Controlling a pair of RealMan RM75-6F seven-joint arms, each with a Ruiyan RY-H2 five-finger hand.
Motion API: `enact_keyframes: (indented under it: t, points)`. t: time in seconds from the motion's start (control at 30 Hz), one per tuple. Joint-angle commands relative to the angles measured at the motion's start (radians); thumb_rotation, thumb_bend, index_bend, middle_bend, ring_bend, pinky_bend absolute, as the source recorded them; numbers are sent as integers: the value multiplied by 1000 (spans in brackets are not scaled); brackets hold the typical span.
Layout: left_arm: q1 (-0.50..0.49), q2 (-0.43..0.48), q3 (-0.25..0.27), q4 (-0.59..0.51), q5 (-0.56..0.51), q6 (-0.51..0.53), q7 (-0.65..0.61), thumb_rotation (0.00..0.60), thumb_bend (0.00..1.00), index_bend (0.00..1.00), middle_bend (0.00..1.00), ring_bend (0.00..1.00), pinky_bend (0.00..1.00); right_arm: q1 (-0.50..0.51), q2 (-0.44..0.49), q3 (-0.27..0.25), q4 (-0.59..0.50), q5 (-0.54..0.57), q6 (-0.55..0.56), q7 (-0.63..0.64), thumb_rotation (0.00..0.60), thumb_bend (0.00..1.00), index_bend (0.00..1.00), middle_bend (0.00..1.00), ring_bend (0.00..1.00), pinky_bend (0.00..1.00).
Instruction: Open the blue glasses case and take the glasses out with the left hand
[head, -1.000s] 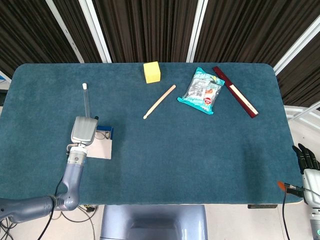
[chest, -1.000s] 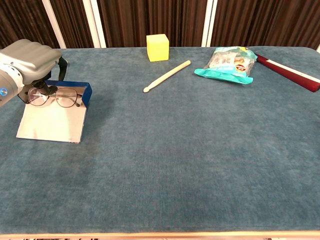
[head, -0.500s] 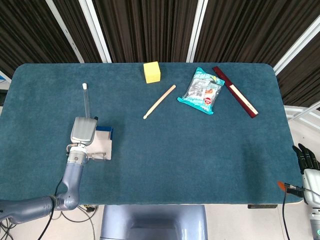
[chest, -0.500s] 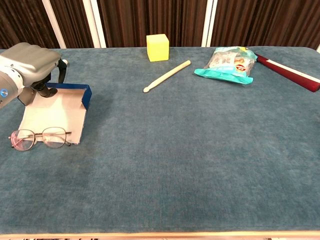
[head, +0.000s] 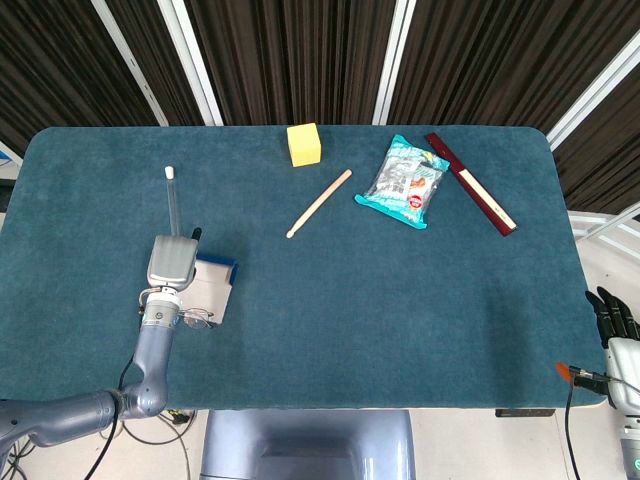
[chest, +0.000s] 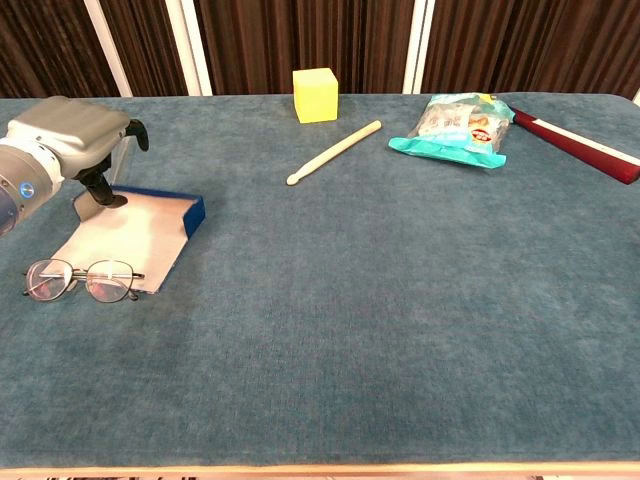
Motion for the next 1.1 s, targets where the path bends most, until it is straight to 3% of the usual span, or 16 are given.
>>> enact_keyframes:
  t: [0.03,0.17,0.3,0.53,0.73,1.1]
  points:
    - [13,22,-2,-26,6,9,-10,600,199,251,1000,963,1000,0,0,0,0,-2,1,0,600,168,0,0,0,194]
    - [39,65,-4,-96,5,19,-31,600,202,341,1000,964,1000,-1,1,-1,-1,-2,2,-1,600,168,0,0,0,194]
    - [86,136,21,-239,14,25,-75,600,239,461,1000,970,1000,-1,0,-1,-1,-2,1,-2,600,169,0,0,0,194]
    - [146,222,108,-387,36,16,-90,600,274,499,1000,975,1000,0,-1,-3,-3,-7,3,-7,600,168,0,0,0,194]
    - [168,215,147,-400,46,12,-94,600,315,528,1000,976,1000,-1,0,-3,-2,-7,4,-7,600,168,0,0,0,194]
    - [171,182,140,-370,26,9,-90,600,342,544,1000,976,1000,0,1,-2,-2,-5,2,-3,600,169,0,0,0,194]
